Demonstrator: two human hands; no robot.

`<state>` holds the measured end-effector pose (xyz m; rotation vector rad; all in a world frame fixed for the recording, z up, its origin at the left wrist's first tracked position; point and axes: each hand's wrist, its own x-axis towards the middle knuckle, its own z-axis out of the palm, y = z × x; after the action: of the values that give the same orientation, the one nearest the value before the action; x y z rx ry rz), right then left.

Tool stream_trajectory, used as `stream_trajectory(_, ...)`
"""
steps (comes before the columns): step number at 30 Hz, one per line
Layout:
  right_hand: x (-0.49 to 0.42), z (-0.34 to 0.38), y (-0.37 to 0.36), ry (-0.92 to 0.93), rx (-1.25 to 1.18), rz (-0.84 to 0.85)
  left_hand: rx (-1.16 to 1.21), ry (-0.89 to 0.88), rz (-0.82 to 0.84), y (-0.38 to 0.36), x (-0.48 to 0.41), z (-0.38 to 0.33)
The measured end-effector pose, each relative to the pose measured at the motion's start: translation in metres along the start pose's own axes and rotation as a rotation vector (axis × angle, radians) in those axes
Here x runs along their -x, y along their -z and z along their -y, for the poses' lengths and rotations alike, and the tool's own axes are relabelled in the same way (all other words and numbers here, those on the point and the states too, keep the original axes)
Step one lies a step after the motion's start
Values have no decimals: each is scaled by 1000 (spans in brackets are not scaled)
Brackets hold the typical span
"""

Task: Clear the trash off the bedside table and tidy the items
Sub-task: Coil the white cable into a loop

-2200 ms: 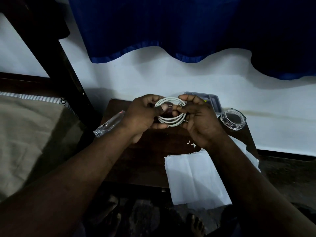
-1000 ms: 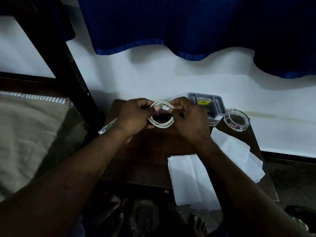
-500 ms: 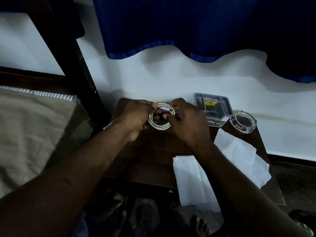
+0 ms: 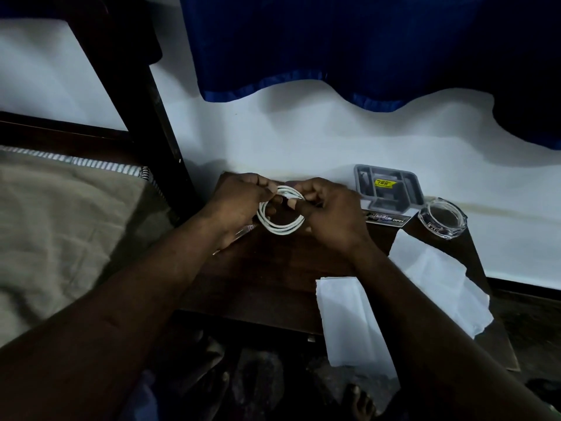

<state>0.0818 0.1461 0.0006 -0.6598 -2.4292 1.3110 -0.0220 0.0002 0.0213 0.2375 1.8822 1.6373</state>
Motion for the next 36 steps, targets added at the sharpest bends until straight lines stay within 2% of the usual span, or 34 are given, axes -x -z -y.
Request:
stream_trajectory(5,-10,-4,5,-101,-64,-49,-165,-106,48,15,-7,10)
stream_trajectory(10,-22,-16,15,-302,-204,-183,-702,-280,-119,33,-16,20)
stream_trajectory(13,-28,-16,5,-350,-290,-206,-772,-306,-129,33,-16,22)
stream_trajectory(16,-37,-12,-11,-332,-324,-234,-1013,-309,-144,30,-16,22)
stream_trajectory(18,-44,-8,-19,-315,-322,-264,-1119,-240,-160,29,-12,19)
stream_trajectory(22,-65,0,-40,-271,-235,-254,-1225,-169,-191,32,-6,22)
stream_trajectory(27,-82,0,-64,-112,154,-177,-1317,-69,-156,36,-7,25)
stream_trajectory(36,-94,-7,-85,2,486,-188,-1313,-38,-116,38,-14,27)
